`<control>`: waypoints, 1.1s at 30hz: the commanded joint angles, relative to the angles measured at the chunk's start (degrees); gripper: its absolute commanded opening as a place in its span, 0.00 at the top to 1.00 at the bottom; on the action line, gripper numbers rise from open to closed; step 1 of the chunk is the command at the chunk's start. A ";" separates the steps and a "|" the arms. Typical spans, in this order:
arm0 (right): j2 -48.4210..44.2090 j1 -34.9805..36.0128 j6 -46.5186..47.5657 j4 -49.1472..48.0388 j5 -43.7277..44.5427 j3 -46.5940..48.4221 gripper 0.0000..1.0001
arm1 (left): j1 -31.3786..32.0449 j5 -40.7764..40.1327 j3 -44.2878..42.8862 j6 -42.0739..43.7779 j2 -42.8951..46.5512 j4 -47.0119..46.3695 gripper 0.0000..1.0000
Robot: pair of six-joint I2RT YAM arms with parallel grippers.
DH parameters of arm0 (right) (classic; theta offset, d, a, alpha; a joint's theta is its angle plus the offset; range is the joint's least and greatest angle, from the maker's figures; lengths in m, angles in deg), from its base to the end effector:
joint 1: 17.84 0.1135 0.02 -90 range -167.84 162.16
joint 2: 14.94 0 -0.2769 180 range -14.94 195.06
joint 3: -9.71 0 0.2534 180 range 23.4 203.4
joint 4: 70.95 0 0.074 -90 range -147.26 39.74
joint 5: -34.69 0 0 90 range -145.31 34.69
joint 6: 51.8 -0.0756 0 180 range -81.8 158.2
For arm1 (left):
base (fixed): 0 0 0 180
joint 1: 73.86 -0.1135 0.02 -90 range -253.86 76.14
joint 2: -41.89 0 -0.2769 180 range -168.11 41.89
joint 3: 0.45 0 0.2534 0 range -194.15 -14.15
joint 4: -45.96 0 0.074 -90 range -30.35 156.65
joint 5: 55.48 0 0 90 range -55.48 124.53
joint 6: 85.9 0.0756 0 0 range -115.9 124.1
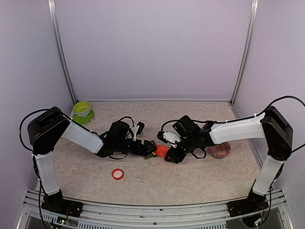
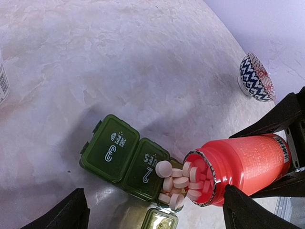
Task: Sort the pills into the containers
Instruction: Pour the pill into the compartment of the pill container.
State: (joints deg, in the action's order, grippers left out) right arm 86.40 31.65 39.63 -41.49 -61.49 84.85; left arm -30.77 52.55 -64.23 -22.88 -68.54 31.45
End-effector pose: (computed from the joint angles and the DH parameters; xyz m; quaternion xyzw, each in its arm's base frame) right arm 0.2445 0.2987 0.1500 -0.4245 0.8546 0.1671 0.2483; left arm 0.2864 -0.3000 0.1111 0.1962 0.8453 -0.3866 0.3125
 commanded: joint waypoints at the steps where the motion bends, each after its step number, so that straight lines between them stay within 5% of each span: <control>1: -4.26 0.89 -0.38 -7.66 -2.00 -1.63 0.65 | -0.11 -0.53 -0.25 -0.31 -0.49 -0.54 0.04; 33: -17.90 0.90 -0.01 -47.96 -1.28 -27.76 0.65 | -0.73 0.71 5.67 -1.49 5.74 -7.96 0.01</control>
State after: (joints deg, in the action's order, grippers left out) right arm 72.52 32.05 38.87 -77.27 -62.80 59.70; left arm -31.09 52.87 -60.28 -24.00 -65.61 26.79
